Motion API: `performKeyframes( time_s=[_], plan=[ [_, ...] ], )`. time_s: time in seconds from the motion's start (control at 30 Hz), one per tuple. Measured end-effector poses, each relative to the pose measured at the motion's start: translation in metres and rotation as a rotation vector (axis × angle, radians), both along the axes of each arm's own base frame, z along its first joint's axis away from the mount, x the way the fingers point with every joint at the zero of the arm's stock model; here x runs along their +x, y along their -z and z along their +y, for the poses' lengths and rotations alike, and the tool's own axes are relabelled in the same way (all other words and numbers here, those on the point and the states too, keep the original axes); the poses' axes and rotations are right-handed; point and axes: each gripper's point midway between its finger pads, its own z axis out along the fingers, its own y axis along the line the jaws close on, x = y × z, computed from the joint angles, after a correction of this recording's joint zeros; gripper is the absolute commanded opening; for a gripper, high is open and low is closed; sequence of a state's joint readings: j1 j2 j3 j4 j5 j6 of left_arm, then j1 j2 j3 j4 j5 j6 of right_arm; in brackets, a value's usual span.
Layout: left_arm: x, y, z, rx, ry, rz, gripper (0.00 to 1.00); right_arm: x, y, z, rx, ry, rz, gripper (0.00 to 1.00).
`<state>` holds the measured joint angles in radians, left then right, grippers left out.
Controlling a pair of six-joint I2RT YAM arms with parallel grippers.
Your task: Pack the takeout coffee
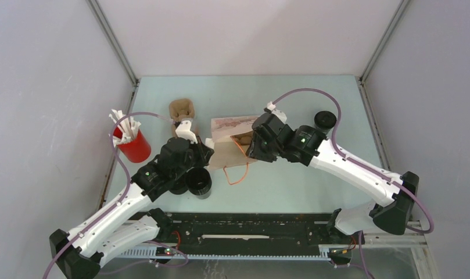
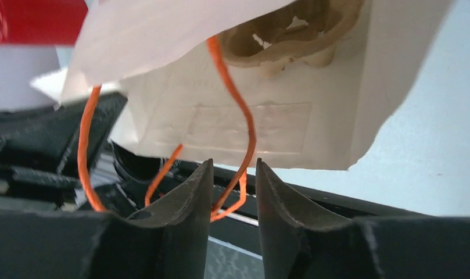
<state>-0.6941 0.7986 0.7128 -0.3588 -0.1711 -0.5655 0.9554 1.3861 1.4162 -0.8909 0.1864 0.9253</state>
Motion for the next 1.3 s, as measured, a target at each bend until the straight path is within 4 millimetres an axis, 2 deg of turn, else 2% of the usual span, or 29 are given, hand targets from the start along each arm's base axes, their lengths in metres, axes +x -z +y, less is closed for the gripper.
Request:
performKeyframes(
  time_s=[0.17, 0.23, 0.27, 0.37, 0.53, 0.6, 0.7, 0.73, 0.83, 0.93, 1.03, 1.13, 1.3],
  plan=[
    [0.0, 0.0, -0.001, -0.014, -0.006, 0.008, 0.0, 0.008, -0.005, -0.004, 0.053, 0.186, -0.001, 0.39],
    [-0.001, -0.001, -0.001, -0.023, -0.01, 0.013, 0.0, 0.009, -0.01, -0.01, 0.068, 0.242, -0.01, 0.48],
    [-0.001, -0.001, -0.002, -0.027, -0.012, 0.015, 0.0, 0.01, -0.013, -0.013, 0.074, 0.261, -0.018, 0.59],
    [-0.001, 0.0, -0.002, -0.036, -0.018, 0.022, 0.0, 0.009, -0.027, -0.023, 0.094, 0.262, -0.075, 0.71],
    [0.0, 0.002, -0.003, -0.038, -0.022, 0.035, 0.0, -0.013, -0.068, -0.039, 0.162, 0.195, -0.206, 0.72],
    [0.0, 0.002, -0.003, -0.04, -0.024, 0.036, 0.0, -0.023, -0.076, -0.048, 0.185, 0.186, -0.226, 0.7],
    [0.0, 0.002, -0.003, -0.043, -0.024, 0.038, 0.0, -0.035, -0.069, -0.053, 0.173, 0.163, -0.223, 0.58],
    [0.0, 0.002, -0.003, -0.043, -0.024, 0.038, 0.0, -0.039, -0.064, -0.052, 0.159, 0.149, -0.222, 0.57],
    [-0.001, 0.002, -0.004, -0.046, -0.017, 0.041, 0.0, -0.056, -0.047, -0.036, 0.114, 0.069, -0.21, 0.53],
    [-0.002, 0.002, -0.006, -0.048, -0.009, 0.043, 0.0, -0.061, -0.032, -0.017, 0.073, 0.015, -0.208, 0.35],
    [-0.003, 0.002, -0.006, -0.05, -0.005, 0.045, 0.0, -0.052, -0.023, 0.0, 0.061, 0.029, -0.219, 0.34],
    [-0.003, 0.002, -0.007, -0.053, -0.001, 0.046, 0.0, -0.035, -0.015, 0.01, 0.067, 0.102, -0.226, 0.34],
    [-0.005, 0.0, -0.008, -0.061, 0.006, 0.044, 0.0, -0.003, -0.003, 0.008, 0.094, 0.278, -0.188, 0.38]
  ],
)
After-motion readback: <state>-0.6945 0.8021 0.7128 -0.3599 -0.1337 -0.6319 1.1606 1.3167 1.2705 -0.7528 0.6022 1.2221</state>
